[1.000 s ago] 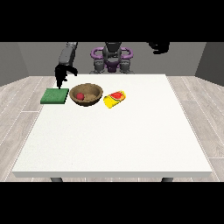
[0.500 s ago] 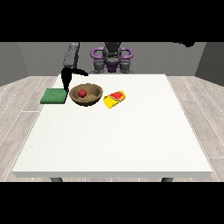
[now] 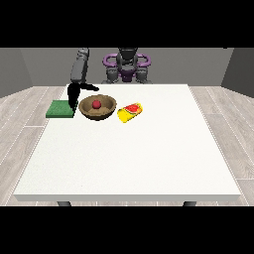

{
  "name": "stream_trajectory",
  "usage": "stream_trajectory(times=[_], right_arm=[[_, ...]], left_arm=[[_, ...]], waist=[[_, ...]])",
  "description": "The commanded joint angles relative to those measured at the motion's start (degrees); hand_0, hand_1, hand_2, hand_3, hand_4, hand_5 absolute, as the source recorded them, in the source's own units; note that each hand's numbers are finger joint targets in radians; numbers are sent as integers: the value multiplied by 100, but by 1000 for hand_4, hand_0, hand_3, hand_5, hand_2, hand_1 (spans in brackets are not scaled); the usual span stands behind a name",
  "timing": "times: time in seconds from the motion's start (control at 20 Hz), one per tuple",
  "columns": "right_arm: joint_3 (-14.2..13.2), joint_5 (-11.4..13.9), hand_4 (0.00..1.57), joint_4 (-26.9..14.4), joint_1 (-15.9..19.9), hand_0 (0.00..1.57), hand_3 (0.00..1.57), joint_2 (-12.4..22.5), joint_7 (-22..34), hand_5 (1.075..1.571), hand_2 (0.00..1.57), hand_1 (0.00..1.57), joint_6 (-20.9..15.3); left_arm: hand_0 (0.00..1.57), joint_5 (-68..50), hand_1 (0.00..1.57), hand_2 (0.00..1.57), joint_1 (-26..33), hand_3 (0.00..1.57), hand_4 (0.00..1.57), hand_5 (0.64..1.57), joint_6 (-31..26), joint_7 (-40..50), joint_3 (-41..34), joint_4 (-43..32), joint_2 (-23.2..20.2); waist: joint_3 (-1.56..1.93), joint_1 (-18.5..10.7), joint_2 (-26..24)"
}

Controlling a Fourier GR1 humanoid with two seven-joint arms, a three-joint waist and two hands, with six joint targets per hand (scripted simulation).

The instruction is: Pick the cup and pour the ball into the bowl, then pick the bowl and place it on the pad

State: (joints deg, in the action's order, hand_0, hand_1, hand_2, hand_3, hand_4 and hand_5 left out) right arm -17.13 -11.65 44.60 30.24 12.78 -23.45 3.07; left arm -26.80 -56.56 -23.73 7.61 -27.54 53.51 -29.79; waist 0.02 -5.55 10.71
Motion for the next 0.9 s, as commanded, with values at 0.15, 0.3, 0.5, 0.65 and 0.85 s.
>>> stream_trajectory(times=[0.15,0.3,0.5,0.65,0.85], right_arm=[[-171,-121,0,-720,78,0,0,151,-701,1570,0,0,498],[-493,-354,0,-1128,461,0,0,393,-645,1569,0,0,476],[-282,-201,0,-1252,369,0,0,100,-864,1569,0,0,406],[-303,-161,0,-1431,510,0,0,31,-1176,1568,0,0,365],[-586,-511,148,-1528,718,0,0,44,-957,1571,0,0,495]], left_arm=[[0,-573,0,0,-381,0,143,1566,-34,472,-180,191,-402],[0,-670,0,0,-372,0,106,1568,105,611,-26,514,-278],[0,-798,0,0,-49,0,90,1568,-124,449,-104,553,-426],[0,-732,0,0,-219,0,0,1568,201,498,63,860,-269],[0,-1037,0,0,-737,0,0,1569,278,910,-82,835,-649]], waist=[[4,-66,566],[6,-242,579],[1,-189,554],[5,-308,828],[13,-361,1035]])
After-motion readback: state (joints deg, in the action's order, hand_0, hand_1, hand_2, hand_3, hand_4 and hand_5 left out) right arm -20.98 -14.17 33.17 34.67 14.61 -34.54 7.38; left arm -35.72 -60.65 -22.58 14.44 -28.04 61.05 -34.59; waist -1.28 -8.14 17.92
